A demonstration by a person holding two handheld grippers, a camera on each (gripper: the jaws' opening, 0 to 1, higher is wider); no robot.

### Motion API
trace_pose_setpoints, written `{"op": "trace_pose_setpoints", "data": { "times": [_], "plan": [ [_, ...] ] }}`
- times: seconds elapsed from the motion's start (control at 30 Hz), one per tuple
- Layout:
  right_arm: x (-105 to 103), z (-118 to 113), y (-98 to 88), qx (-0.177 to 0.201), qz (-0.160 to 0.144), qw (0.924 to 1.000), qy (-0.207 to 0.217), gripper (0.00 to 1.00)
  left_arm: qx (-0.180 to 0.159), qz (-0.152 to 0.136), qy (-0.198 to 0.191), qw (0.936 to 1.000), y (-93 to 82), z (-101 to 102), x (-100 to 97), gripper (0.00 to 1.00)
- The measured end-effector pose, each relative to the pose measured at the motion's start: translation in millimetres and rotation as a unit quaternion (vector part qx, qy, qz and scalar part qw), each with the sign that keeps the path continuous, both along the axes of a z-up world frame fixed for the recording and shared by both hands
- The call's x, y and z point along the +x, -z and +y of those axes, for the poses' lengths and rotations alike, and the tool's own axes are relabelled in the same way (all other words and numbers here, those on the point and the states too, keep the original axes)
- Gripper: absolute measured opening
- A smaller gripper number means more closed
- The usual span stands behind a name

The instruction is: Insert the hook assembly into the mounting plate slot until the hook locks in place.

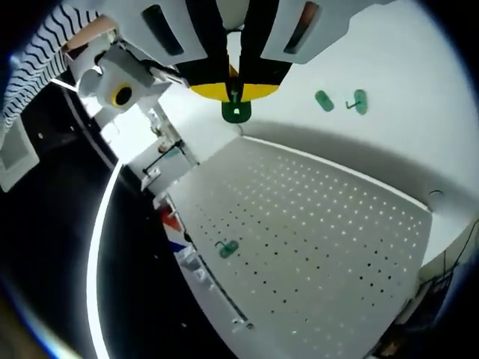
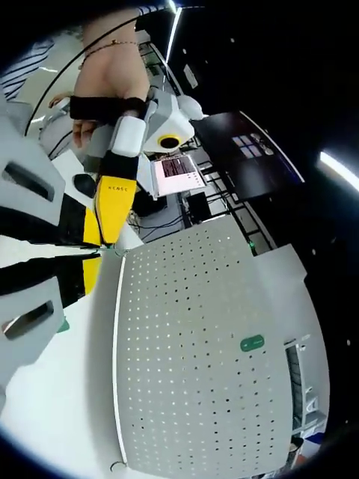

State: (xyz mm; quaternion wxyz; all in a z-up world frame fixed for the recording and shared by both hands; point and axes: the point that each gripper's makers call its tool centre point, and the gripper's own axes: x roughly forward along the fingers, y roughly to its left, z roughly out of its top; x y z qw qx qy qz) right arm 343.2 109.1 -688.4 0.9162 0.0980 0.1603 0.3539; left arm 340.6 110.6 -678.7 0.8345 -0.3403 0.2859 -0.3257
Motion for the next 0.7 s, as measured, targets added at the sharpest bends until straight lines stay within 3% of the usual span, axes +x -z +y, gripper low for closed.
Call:
{"op": "trace_pose_setpoints", "data": {
  "times": [0.33,0.7],
  "plan": [
    [-2.6,1.3,-1.9,-0.001,-0.005,1.0,-0.004,0.0,-0.02,0.013,-0.005,0.9997,-0.7,1.4,-1.1,0.04],
    [-2.4,1.7,-2.3,-0.006,-0.011,0.9999,-0.009,0.01,-0.005,0.004,-0.005,1.0,-0.2,2.6,-0.3,0.02]
  ]
}}
